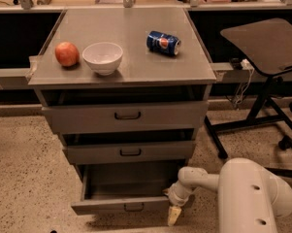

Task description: Open bottom drawer

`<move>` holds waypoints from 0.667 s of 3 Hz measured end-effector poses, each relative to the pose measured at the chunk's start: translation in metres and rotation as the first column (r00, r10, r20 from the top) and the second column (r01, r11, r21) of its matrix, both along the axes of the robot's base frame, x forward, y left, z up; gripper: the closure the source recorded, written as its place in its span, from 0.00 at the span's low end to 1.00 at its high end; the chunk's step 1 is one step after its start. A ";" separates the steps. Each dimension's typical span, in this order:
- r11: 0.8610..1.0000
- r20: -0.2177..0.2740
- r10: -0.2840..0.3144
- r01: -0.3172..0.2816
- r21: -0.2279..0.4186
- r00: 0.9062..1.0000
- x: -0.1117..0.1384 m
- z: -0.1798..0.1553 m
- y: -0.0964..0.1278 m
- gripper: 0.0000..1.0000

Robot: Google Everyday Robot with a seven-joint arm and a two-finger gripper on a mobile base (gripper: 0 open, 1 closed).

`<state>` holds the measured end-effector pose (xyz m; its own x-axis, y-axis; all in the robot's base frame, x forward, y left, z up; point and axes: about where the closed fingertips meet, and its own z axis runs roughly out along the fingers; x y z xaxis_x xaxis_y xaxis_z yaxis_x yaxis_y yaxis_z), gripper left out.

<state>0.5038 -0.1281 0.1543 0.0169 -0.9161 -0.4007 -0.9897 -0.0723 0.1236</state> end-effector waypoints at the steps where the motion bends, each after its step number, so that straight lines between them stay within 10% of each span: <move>1: 1.000 0.000 0.000 0.000 0.000 1.000 0.000 0.000 0.000 0.00; 2: 0.999 -0.023 0.012 -0.012 -0.032 1.000 -0.005 -0.007 0.003 0.00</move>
Offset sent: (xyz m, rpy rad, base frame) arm -0.0063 0.0060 -0.0137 -0.0866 0.0507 0.0271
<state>0.4991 -0.1249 0.1473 0.0190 -0.9283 -0.3713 -0.9856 -0.0798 0.1490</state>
